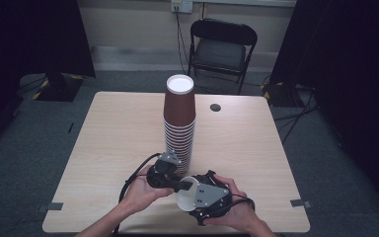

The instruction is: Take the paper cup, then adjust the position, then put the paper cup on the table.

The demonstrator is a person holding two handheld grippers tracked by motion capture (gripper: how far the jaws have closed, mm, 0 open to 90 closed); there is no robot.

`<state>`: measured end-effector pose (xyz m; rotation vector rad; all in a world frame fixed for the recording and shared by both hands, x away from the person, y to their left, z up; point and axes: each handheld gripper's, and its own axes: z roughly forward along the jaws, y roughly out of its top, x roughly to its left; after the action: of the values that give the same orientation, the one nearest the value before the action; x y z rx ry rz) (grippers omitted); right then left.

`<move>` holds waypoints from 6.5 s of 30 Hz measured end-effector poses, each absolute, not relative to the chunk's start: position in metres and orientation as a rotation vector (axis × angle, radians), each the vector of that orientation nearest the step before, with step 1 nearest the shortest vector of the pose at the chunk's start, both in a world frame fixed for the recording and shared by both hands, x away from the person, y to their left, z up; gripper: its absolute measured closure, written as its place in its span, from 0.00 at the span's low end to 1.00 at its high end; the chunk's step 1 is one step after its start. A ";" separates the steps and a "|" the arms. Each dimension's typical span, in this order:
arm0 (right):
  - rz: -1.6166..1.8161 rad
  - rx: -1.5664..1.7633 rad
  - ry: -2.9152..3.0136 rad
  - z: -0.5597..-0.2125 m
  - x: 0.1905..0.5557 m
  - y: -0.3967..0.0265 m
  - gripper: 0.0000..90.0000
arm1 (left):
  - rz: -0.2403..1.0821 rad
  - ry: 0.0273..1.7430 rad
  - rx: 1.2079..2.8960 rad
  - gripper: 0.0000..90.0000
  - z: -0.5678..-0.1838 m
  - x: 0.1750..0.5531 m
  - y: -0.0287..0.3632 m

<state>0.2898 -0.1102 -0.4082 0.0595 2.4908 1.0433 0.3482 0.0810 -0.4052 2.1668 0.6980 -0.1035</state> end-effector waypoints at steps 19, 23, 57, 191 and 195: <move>1.198 0.229 2.488 -0.405 0.301 -0.123 0.13 | -0.005 0.648 2.085 0.84 -0.401 0.342 0.087; 1.245 0.295 2.494 -0.406 0.306 -0.128 0.13 | 0.018 0.639 2.040 0.83 -0.402 0.340 0.089; 1.389 0.734 2.370 -0.408 0.332 -0.174 0.13 | 0.263 0.761 1.829 0.41 -0.412 0.324 0.132; 1.293 1.235 2.113 -0.478 0.449 -0.201 0.12 | 0.448 0.972 1.830 0.20 -0.452 0.329 0.208; 1.264 1.232 2.138 -0.480 0.449 -0.200 0.13 | 0.447 0.971 1.829 0.20 -0.452 0.328 0.208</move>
<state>0.4490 -0.1999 -0.4804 1.2317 2.1384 1.2642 0.3283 0.2084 -0.4519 1.8293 0.9709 0.4465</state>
